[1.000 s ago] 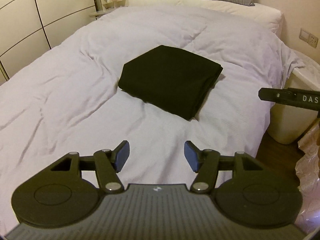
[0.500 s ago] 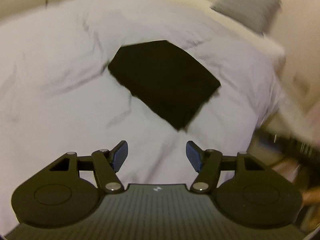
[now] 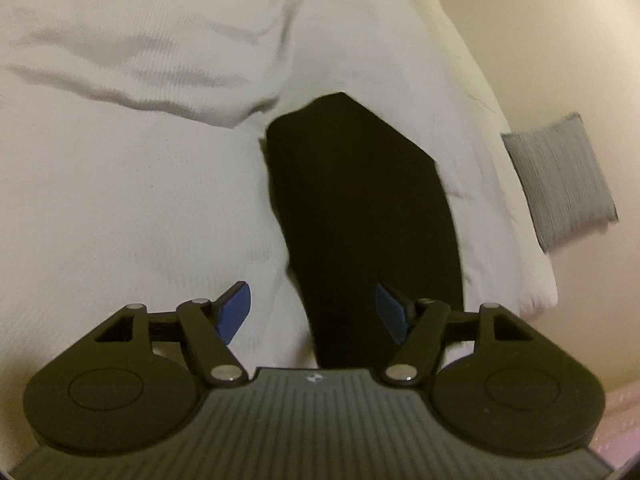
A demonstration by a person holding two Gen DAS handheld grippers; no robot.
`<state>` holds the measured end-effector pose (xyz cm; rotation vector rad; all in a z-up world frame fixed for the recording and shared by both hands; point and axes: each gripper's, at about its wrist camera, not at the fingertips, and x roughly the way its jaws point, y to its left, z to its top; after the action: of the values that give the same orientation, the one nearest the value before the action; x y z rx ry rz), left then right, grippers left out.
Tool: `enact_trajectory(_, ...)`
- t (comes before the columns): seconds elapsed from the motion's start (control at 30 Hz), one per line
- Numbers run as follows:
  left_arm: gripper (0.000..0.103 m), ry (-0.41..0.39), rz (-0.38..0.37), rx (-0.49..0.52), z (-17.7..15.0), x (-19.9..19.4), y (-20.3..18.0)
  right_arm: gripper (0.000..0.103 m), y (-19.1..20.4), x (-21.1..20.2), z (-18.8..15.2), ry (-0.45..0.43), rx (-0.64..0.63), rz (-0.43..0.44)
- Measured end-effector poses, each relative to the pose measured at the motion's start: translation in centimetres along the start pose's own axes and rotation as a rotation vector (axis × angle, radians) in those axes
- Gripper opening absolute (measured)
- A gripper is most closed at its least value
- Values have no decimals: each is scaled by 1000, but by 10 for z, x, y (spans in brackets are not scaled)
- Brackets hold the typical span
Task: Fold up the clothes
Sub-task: 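Grasp the folded black pants with the left gripper while the right gripper grasps them too, then carry the pants with both grippers to the folded clothes stack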
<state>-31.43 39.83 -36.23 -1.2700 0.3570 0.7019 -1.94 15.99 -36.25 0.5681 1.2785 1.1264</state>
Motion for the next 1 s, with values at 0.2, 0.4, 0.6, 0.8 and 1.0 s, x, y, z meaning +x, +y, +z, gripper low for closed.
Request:
enact_trajectory(0.2,65,-41,-30,-7,22,32,3,72,0,30,19,-18,0,-16)
enact_trajectory(0.4,57,-44,-78,-8,28,56,2,65,-4,54,27,-31,-19,8)
enact_trajectory(0.6,50,-51,-148,-77,33,68,12,47,-3,77,33,-38,-67,70)
enact_trajectory(0.8,26,-61,-182,-111,35,70,12,22,-14,88,38,-35,-29,141)
enact_trajectory(1.0,20,-49,-182,-79,32,31,-34,21,16,59,51,22,7,110)
